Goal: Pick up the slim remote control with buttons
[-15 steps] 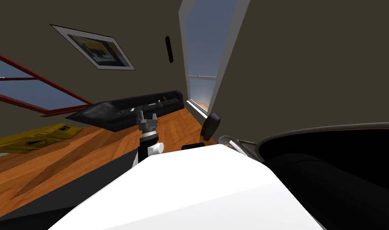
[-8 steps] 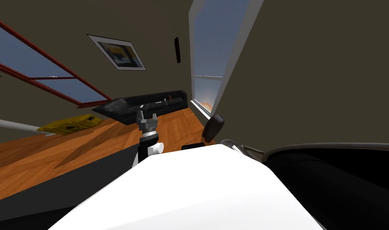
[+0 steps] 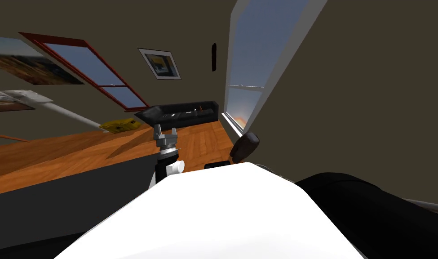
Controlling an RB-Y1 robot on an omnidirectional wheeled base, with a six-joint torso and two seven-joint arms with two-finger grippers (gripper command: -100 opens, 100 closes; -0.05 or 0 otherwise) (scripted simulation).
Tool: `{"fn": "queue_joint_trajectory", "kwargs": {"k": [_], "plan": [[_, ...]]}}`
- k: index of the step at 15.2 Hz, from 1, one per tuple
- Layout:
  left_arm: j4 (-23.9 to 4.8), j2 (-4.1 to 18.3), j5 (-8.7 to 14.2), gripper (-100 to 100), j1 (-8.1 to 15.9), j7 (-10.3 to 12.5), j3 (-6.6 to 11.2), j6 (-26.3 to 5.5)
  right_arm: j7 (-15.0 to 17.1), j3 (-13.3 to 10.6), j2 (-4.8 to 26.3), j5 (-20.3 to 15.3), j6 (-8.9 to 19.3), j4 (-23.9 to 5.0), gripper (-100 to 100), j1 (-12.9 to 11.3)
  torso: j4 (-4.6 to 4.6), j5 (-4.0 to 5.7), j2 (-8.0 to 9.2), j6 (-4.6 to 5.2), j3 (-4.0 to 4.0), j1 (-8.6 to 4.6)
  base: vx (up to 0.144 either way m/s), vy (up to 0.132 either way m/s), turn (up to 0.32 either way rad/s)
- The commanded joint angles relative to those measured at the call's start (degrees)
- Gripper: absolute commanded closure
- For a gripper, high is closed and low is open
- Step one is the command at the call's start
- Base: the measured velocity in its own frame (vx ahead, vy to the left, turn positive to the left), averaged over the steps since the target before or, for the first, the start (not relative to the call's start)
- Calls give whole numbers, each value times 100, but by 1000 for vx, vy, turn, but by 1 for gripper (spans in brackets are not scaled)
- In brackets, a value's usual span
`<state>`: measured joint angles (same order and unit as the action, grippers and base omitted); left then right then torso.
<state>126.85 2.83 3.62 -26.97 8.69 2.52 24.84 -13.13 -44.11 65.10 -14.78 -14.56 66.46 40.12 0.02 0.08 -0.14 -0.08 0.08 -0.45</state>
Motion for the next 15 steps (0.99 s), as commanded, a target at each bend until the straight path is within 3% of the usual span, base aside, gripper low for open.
{"fn": "queue_joint_trajectory", "kwargs": {"k": [1,5,7,8,9,13,14,15], "plan": [[0,0,0,0,0,0,0,0,-36,-104,20,-25,67,-160,-100,-17,0,0,0,0,0,0,-13,-87,319],[0,0,0,0,-1,0,1,0,-100,-405,-74,-92,222,-561,-100,-133,0,3,-6,1,3,-6,-9,-90,342],[0,1,0,0,-1,0,1,0,-125,-531,-277,-118,288,-679,-100,-273,0,5,-3,2,2,-12,-24,-120,376],[0,1,0,0,-1,0,1,0,-102,-468,-165,-103,263,-587,-100,-197,-1,7,-2,3,1,-17,-18,-80,133],[0,0,0,0,-2,0,2,0,-132,-474,-362,-139,339,-727,-100,-271,0,5,-4,10,2,-7,-15,-40,52],[0,0,0,0,-2,0,1,0,-166,-466,-631,-188,425,-923,-100,-361,0,-3,-2,12,1,29,-22,-14,43],[0,0,0,0,-2,0,1,0,-147,-476,-522,-167,403,-828,-100,-328,0,-3,-2,12,1,31,-15,-5,16],[0,0,0,0,-3,0,1,0,-146,-479,-536,-170,414,-837,100,-336,0,-5,-4,13,2,33,-5,-3,0]]}}
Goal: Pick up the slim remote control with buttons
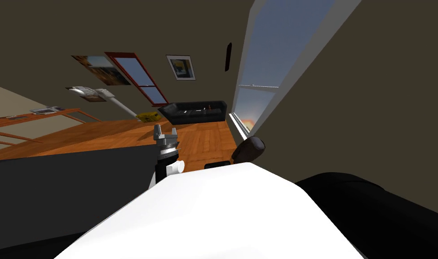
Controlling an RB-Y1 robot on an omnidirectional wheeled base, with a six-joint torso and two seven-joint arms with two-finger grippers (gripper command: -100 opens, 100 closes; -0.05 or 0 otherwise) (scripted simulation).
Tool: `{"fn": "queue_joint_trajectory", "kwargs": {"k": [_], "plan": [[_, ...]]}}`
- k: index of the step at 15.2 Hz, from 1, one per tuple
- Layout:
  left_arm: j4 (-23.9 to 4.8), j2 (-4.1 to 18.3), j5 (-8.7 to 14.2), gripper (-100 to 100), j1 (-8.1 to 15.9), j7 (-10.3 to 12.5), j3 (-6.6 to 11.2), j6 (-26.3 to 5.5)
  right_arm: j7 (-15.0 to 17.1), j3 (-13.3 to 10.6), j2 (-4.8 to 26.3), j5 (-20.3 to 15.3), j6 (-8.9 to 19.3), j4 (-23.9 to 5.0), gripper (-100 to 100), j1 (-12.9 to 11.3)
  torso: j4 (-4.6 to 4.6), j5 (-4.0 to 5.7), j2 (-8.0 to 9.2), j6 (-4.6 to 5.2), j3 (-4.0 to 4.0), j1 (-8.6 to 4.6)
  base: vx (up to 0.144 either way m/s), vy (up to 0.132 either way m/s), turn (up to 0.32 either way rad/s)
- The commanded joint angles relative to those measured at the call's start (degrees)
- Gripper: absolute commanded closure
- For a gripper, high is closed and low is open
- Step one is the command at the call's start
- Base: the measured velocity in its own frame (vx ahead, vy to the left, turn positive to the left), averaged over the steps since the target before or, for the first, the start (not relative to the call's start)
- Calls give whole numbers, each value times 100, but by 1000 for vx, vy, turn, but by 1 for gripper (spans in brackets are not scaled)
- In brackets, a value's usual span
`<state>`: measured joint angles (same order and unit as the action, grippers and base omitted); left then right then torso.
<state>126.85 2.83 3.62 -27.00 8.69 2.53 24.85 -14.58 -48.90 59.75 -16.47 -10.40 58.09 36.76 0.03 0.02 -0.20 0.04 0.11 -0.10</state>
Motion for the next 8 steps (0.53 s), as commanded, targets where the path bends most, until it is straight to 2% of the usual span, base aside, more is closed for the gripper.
{"fn": "queue_joint_trajectory", "kwargs": {"k": [1,4,7,8], "plan": [[0,0,0,0,0,0,0,0,0,0,0,0,0,0,100,0,0,0,0,0,0,0,0,0,0],[0,0,0,0,0,0,0,0,1,1,1,1,0,0,100,0,1,2,-3,0,2,1,0,0,0],[0,0,0,0,-1,0,0,0,36,0,352,63,-133,240,100,125,5,-3,-11,4,7,7,25,21,-75],[0,0,0,0,-1,0,0,0,19,8,249,43,-91,155,100,88,6,-3,-15,5,10,11,19,17,-33]]}}
